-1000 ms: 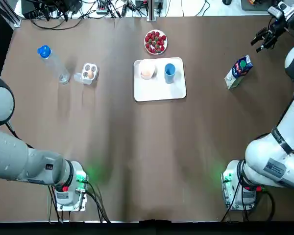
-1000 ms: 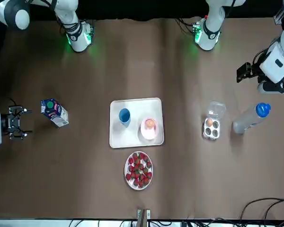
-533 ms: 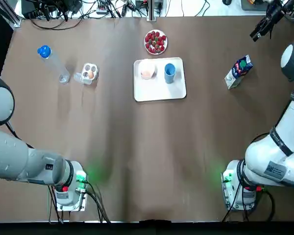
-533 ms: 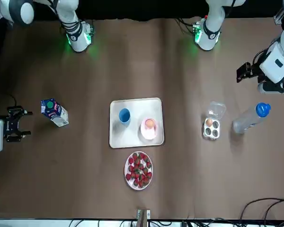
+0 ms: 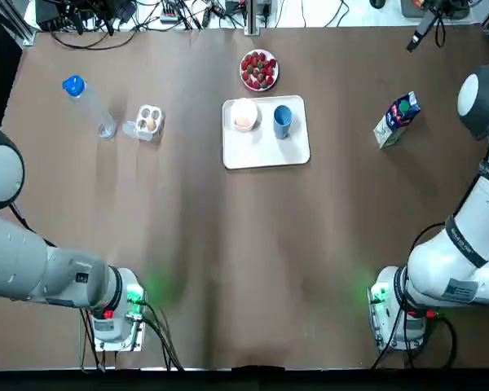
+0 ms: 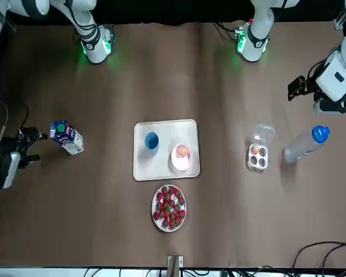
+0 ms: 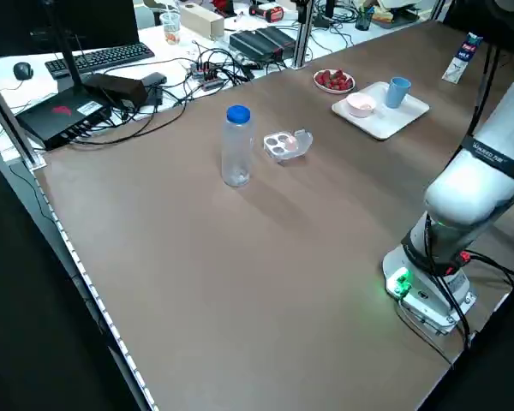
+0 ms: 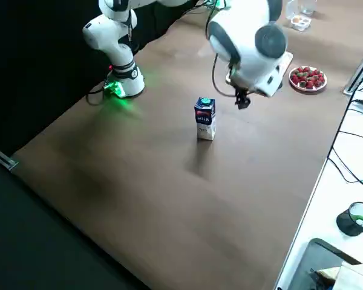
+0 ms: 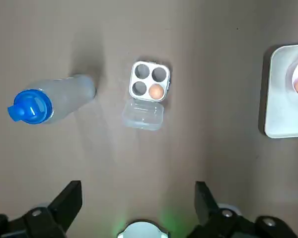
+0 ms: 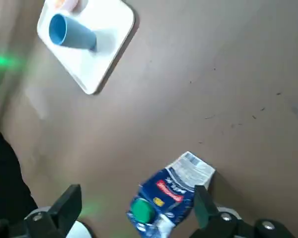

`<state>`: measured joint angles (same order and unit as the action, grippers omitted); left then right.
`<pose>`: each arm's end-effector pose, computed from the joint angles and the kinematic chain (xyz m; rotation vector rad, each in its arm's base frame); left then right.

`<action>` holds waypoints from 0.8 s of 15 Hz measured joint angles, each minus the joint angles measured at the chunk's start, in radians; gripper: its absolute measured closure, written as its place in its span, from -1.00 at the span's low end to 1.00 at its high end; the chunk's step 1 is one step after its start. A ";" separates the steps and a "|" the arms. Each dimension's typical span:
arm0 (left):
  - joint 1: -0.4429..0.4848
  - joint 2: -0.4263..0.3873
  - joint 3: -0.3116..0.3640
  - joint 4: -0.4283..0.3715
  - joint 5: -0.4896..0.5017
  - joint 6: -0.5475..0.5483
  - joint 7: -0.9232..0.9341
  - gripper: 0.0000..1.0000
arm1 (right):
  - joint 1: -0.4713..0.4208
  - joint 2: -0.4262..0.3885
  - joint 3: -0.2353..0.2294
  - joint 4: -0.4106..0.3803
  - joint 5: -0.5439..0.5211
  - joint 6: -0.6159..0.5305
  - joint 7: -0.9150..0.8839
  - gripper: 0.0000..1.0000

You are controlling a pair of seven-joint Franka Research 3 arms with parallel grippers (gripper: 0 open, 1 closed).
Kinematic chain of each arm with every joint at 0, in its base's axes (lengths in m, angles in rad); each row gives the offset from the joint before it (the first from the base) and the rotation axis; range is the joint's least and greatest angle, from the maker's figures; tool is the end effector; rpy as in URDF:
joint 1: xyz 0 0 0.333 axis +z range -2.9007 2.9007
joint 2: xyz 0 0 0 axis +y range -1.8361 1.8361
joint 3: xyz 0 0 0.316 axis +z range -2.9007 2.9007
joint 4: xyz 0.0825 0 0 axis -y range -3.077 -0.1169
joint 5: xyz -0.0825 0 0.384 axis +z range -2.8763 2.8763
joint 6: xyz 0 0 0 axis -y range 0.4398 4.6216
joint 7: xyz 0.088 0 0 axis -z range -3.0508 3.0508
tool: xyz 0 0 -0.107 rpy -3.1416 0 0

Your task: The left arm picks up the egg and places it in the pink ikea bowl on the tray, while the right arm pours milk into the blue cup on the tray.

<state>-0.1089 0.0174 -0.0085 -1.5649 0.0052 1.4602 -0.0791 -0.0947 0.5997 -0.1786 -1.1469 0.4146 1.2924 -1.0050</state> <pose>0.5435 -0.0635 0.6087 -3.1183 0.0593 0.1890 0.6674 -0.1014 0.4365 -2.4287 -0.9746 0.2289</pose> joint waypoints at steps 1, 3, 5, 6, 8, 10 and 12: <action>0.000 0.000 -0.001 0.000 0.000 0.000 0.000 -1.00 | 0.020 -0.017 0.000 0.000 -0.005 0.000 0.063 -0.99; 0.000 0.000 -0.003 0.000 0.000 0.000 0.000 -1.00 | 0.057 -0.045 0.000 0.000 -0.012 0.000 0.184 -0.99; 0.000 0.000 -0.003 0.000 0.000 0.000 0.000 -1.00 | 0.091 -0.066 0.000 0.001 -0.021 0.001 0.298 -0.99; 0.000 0.000 -0.003 0.000 0.000 0.000 0.000 -1.00 | 0.107 -0.076 0.000 0.001 -0.024 0.002 0.351 -0.99; 0.000 0.000 -0.003 0.000 0.000 0.000 0.000 -1.00 | 0.134 -0.096 0.000 0.001 -0.044 0.004 0.439 -0.99; 0.000 0.000 -0.004 0.000 0.000 0.000 0.000 -1.00 | 0.167 -0.117 0.000 0.001 -0.095 0.011 0.486 -0.99; 0.000 0.000 -0.004 0.000 0.000 0.000 0.000 -1.00 | 0.207 -0.140 0.000 0.001 -0.134 0.025 0.558 -0.99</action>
<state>-0.1092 0.0174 -0.0124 -1.5649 0.0052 1.4602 -0.0794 0.1125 0.4602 -0.1784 -1.1455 0.2809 1.3174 -0.4474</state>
